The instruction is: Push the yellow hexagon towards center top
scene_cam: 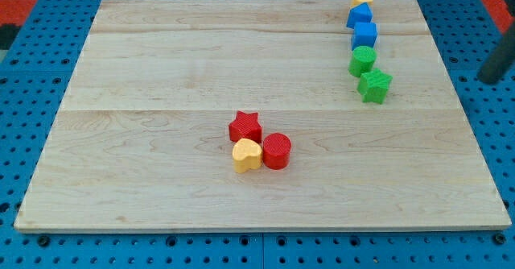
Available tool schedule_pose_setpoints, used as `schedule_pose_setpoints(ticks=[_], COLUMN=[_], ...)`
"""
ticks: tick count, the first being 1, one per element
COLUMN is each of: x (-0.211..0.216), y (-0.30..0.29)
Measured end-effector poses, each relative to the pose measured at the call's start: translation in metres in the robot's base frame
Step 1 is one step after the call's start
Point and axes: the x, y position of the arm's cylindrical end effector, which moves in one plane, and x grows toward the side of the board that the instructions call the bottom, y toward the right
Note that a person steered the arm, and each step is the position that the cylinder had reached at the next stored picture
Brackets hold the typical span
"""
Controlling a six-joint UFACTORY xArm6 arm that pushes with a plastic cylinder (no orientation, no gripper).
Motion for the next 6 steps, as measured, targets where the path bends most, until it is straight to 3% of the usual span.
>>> schedule_pose_setpoints(ticks=[1,2,3,4,5,6], x=[-0.045,-0.121,-0.169,-0.170,-0.170,-0.170], y=[0.000,-0.053,-0.147,-0.158,-0.208,-0.206])
